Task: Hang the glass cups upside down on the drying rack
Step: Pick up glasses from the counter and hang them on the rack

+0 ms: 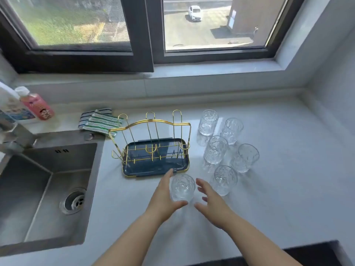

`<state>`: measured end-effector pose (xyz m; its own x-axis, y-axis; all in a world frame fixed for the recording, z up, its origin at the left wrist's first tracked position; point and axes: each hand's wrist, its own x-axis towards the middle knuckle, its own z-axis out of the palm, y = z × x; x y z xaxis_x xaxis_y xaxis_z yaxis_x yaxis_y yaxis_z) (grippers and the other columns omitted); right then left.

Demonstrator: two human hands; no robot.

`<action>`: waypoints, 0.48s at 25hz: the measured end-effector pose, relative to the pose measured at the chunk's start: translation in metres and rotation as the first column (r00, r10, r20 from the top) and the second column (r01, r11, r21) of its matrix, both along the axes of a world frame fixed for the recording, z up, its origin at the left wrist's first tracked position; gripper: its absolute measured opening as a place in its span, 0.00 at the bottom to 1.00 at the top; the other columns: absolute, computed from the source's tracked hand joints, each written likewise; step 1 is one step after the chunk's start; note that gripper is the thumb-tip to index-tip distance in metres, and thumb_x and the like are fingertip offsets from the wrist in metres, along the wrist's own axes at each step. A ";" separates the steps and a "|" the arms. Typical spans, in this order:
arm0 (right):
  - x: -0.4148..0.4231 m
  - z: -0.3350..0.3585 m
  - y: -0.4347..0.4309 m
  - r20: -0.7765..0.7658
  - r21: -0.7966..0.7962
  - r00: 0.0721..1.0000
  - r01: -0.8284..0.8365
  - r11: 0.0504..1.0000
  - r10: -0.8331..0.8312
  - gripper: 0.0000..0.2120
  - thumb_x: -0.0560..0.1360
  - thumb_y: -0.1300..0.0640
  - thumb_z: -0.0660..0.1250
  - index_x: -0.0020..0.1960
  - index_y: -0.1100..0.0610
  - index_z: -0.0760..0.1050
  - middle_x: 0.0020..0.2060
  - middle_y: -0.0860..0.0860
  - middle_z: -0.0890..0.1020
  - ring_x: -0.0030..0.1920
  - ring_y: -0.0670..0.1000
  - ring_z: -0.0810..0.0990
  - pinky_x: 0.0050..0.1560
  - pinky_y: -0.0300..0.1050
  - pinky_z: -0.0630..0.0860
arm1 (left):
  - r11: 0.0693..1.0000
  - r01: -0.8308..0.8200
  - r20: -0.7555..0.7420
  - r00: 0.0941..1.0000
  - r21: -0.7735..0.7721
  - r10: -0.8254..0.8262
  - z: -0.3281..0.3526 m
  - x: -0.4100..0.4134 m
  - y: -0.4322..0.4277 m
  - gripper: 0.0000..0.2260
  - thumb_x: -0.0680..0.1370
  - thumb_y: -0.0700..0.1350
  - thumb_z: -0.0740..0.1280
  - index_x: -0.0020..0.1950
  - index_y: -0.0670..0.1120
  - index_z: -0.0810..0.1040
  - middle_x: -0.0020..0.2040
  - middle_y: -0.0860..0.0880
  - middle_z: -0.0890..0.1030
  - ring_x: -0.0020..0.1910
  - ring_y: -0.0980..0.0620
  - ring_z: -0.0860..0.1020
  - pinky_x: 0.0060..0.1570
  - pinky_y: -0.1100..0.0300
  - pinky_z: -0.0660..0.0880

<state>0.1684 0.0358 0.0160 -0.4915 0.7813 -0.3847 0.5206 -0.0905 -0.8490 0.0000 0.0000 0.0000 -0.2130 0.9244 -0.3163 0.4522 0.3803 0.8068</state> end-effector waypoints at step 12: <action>-0.037 0.034 -0.023 -0.430 -0.683 0.753 0.090 0.725 -0.498 0.19 0.72 0.51 0.67 0.62 0.52 0.74 0.63 0.57 0.77 0.63 0.64 0.73 0.66 0.62 0.68 | 0.985 0.006 0.346 0.936 0.175 -0.068 0.051 -0.034 -0.029 0.29 0.60 0.43 0.76 0.54 0.61 0.66 0.55 0.60 0.74 0.53 0.60 0.77 0.48 0.63 0.76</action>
